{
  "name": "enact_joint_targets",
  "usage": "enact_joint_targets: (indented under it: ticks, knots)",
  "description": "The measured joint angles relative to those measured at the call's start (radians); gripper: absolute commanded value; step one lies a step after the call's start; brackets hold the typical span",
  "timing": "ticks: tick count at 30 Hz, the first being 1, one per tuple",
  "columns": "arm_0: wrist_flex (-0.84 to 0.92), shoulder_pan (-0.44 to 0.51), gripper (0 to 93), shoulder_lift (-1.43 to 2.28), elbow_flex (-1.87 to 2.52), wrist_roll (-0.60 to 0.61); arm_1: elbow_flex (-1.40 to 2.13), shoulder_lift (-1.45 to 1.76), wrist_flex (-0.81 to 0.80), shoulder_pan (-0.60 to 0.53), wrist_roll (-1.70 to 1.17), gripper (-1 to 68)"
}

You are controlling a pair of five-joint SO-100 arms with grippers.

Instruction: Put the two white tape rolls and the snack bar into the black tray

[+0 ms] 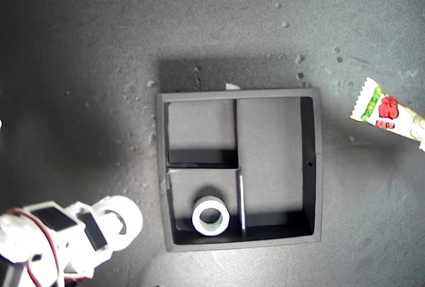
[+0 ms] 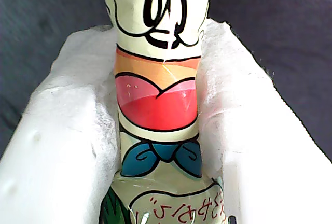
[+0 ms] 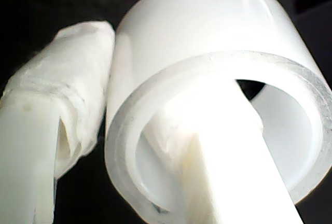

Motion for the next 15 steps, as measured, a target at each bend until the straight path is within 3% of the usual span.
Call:
enact_joint_targets:
  ticks: [7,15]
  knots:
    - [0.003,-0.167,0.0,-0.037,-0.133,0.167,-0.201,-0.078,-0.077,0.034,-0.836,-0.7]
    - [0.1,-0.252,0.0,-0.354,-0.433,0.219,-0.629,-0.554,0.015,-0.049,-1.359,-0.7]
